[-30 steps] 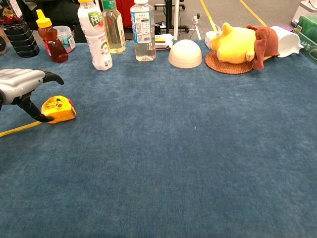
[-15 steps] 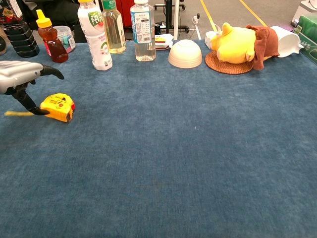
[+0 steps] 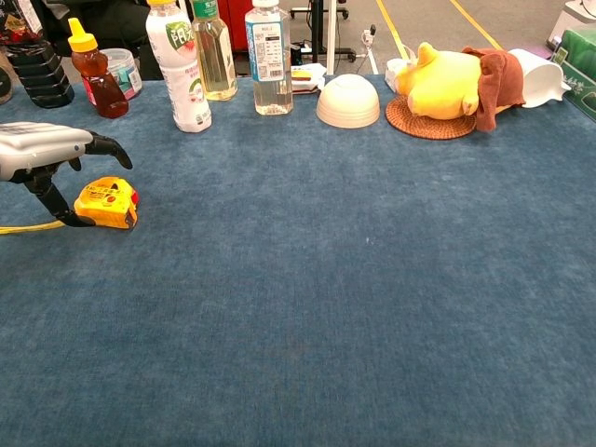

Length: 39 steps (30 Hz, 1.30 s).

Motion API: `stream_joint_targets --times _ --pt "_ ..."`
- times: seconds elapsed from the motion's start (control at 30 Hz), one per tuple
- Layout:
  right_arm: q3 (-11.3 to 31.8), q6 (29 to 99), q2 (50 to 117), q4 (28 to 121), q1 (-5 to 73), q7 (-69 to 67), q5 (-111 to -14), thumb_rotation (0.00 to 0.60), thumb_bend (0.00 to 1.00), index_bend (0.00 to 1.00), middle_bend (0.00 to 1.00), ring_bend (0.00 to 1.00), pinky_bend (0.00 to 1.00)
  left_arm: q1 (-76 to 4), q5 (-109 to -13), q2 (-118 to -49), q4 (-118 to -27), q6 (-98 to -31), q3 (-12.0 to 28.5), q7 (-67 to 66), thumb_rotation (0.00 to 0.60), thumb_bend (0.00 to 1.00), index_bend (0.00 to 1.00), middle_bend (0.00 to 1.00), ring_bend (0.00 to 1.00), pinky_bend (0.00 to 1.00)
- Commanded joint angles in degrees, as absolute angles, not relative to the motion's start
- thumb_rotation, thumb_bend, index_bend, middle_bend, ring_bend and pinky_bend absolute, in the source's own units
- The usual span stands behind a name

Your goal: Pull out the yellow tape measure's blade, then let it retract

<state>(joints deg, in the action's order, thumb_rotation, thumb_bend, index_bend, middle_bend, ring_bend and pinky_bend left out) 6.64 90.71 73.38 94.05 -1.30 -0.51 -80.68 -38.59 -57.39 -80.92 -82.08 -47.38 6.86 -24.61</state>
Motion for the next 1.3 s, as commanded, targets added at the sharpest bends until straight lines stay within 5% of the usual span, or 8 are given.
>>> stream_joint_targets --times 0.03,0.47,1.0,1.3 --pt "6.7 90.9 73.5 94.1 -1.4 -0.6 -80.6 0.541 0.29 0.34 0.31 0.25 0.24 -39.2 -57.6 -81.0 -81.2 -46.8 6.6 -24.2 0.600 0.20 0.18 0.10 0.00 0.23" --pt "6.8 91.4 73.5 94.2 -2.0 -0.8 -80.4 0.545 0.29 0.34 0.31 0.25 0.24 -40.9 -56.0 -82.5 -78.5 -45.3 6.0 -23.4 0.600 0.21 0.25 0.13 0.03 0.25" --pt "7.5 91.0 73.4 94.4 -1.9 -0.8 -79.9 0.542 0.29 0.34 0.31 0.25 0.25 -41.4 -59.8 -83.2 -77.1 -46.4 6.9 -17.7 0.600 0.32 0.56 0.43 0.40 0.49" --pt "7.7 89.8 73.0 95.2 -0.9 -1.4 -80.7 0.544 0.29 0.34 0.31 0.25 0.27 -45.3 -62.8 -77.5 -82.8 -42.1 7.9 -17.4 0.599 0.32 0.58 0.46 0.41 0.49"
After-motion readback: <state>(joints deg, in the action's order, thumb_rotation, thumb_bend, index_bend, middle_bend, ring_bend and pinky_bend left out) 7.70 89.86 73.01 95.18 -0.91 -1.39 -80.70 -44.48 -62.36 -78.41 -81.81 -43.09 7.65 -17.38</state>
